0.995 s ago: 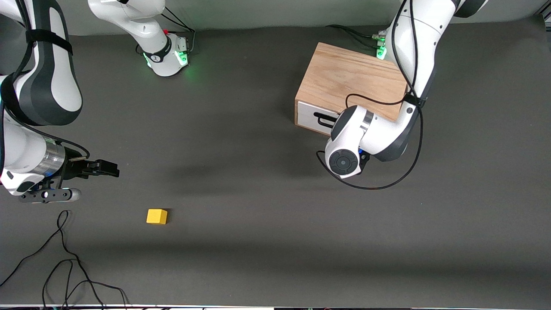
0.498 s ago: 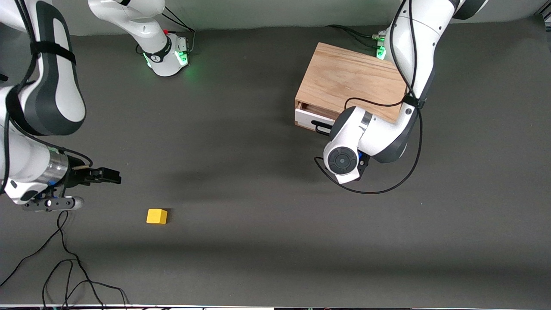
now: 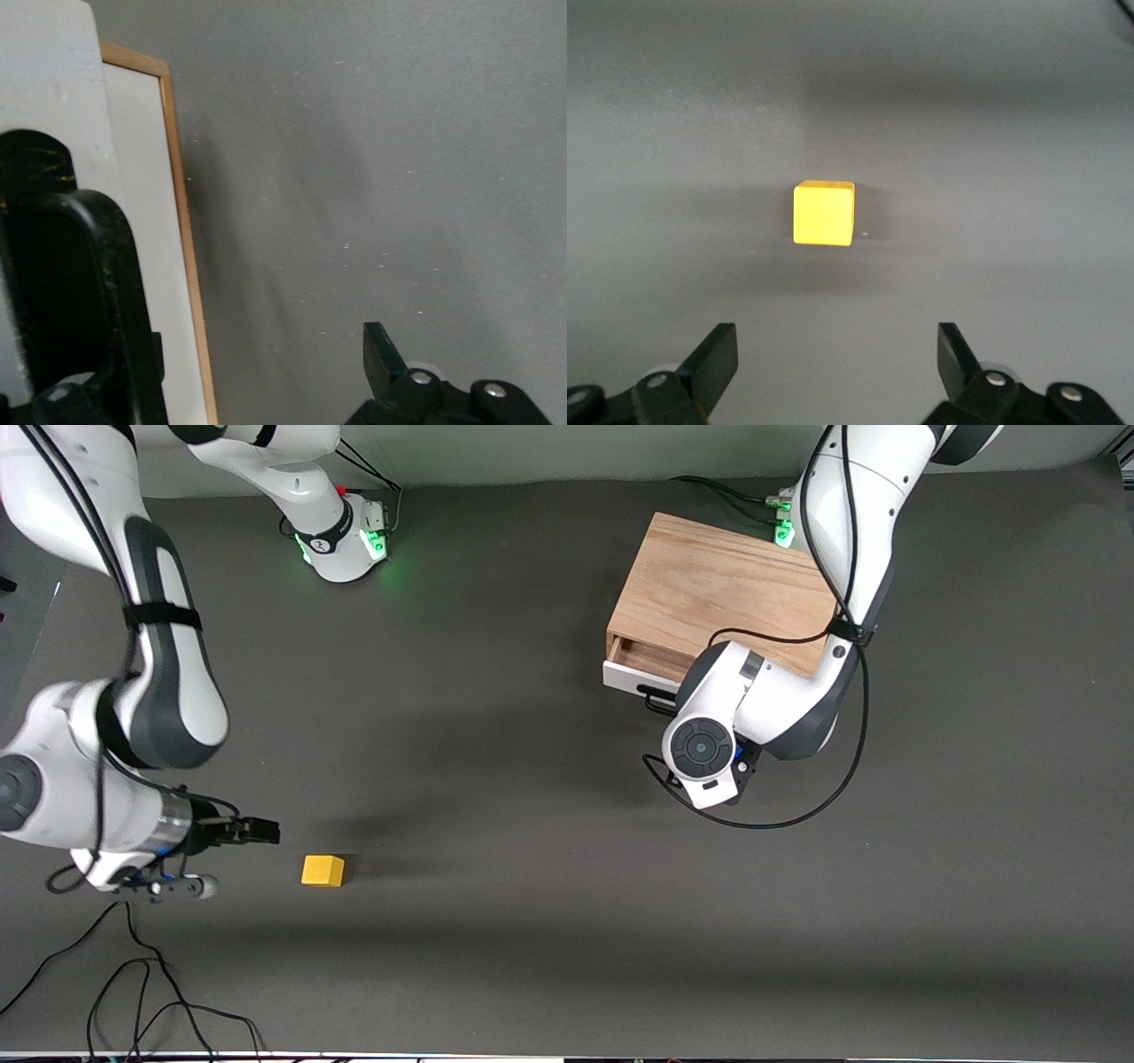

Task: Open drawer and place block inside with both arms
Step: 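Pull the drawer open with the left gripper while the right gripper reaches the cube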

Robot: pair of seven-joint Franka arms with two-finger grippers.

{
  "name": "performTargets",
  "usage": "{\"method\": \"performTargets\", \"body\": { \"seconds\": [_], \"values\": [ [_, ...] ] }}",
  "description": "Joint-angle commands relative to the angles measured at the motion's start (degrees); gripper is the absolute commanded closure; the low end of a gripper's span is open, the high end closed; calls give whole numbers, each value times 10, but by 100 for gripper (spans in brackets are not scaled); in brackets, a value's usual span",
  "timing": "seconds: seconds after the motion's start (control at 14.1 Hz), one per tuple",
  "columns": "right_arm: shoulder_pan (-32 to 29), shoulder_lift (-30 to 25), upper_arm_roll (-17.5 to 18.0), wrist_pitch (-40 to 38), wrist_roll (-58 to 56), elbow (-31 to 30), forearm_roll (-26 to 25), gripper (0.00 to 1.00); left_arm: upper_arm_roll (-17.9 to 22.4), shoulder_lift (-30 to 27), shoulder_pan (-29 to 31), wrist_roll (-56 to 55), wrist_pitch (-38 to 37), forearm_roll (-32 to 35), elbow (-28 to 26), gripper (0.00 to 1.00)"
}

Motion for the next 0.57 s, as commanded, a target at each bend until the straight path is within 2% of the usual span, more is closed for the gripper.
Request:
{"method": "performTargets", "body": {
  "seconds": [0.0, 0.28, 0.5],
  "values": [
    [5, 54, 1, 21, 10, 49, 10, 0, 15, 16, 4, 10, 49, 34, 52, 0],
    [21, 92, 1, 74, 11, 43, 11, 0, 15, 12, 4, 8, 42, 34, 85, 0],
    [44, 114, 0, 94, 75, 43, 0, 0, 15, 12, 4, 8, 42, 32, 91, 0]
  ]
}}
